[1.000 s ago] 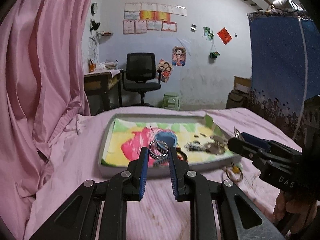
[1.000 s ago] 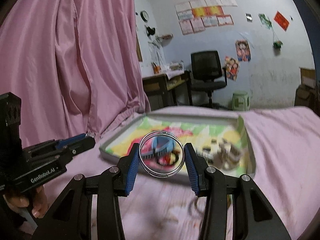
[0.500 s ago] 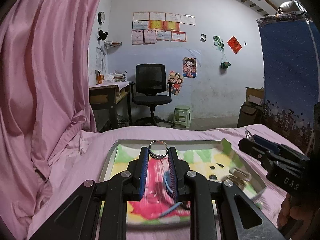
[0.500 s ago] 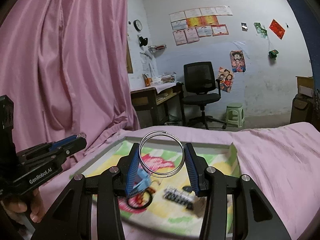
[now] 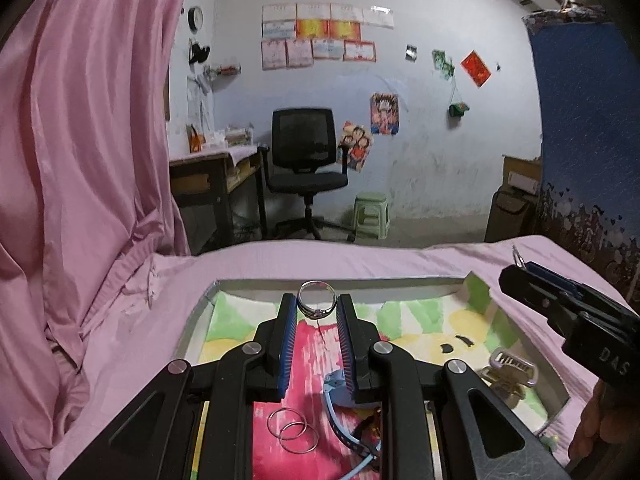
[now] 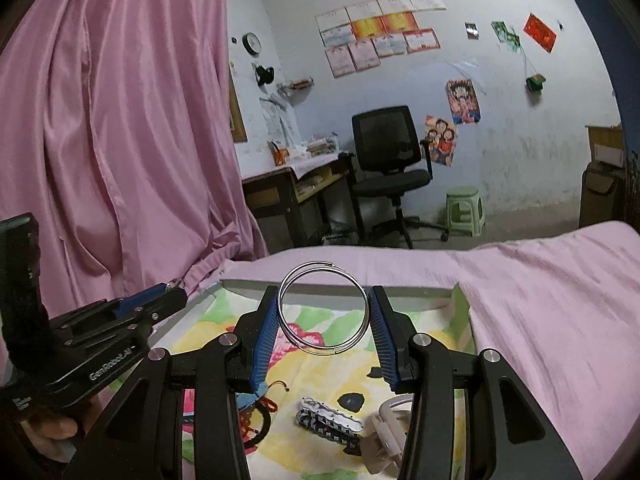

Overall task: Organize jewelry
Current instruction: 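Lower both tools into the tray and open them to release the rings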

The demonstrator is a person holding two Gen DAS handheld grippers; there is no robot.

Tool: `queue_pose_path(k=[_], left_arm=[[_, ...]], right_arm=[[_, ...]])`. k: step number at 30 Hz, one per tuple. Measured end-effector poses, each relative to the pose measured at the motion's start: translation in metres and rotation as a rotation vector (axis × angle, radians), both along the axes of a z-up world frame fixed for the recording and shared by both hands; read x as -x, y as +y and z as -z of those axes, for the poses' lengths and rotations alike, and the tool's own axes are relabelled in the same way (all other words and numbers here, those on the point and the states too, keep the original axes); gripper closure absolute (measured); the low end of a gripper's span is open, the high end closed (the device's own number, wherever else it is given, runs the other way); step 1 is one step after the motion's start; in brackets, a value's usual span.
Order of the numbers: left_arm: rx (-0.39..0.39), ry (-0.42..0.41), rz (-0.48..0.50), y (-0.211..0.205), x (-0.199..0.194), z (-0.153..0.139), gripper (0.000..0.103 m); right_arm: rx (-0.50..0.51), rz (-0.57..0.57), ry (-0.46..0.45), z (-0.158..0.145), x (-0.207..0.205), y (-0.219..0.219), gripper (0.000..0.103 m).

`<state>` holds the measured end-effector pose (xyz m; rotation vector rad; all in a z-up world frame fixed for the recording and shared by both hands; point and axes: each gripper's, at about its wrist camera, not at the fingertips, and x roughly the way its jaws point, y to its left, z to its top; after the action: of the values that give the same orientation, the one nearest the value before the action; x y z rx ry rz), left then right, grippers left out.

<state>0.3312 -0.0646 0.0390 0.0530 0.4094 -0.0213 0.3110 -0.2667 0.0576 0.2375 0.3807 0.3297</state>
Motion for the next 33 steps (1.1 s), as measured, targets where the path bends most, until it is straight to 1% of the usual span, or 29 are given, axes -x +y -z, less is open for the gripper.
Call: queue_pose_path(k=[4, 12, 15, 19, 27, 33], left_arm=[[0.023, 0.042, -0.011, 0.001, -0.015, 0.004, 0.084], [0.003, 0.077, -0.012, -0.002, -0.034, 0.011, 0.084], [0.002, 0.106, -0.012, -0.005, -0.041, 0.016, 0.084], [0.008, 0.169, -0.016, -0.006, -0.049, 0.027, 0.084], [0.032, 0.217, -0.026, 0.001, -0.051, 0.029, 0.084], [0.061, 0.224, -0.037, 0.009, -0.049, 0.031, 0.083]], right_arm=[[0.006, -0.002, 0.033, 0.012, -0.01, 0.0, 0.063], [0.001, -0.016, 0.064, 0.025, -0.021, 0.001, 0.063], [0.006, -0.024, 0.087, 0.029, -0.024, 0.001, 0.063], [0.006, -0.044, 0.122, 0.033, -0.025, 0.002, 0.063], [0.035, -0.041, 0.181, 0.041, -0.029, 0.008, 0.062], [0.036, -0.048, 0.205, 0.044, -0.031, 0.009, 0.062]])
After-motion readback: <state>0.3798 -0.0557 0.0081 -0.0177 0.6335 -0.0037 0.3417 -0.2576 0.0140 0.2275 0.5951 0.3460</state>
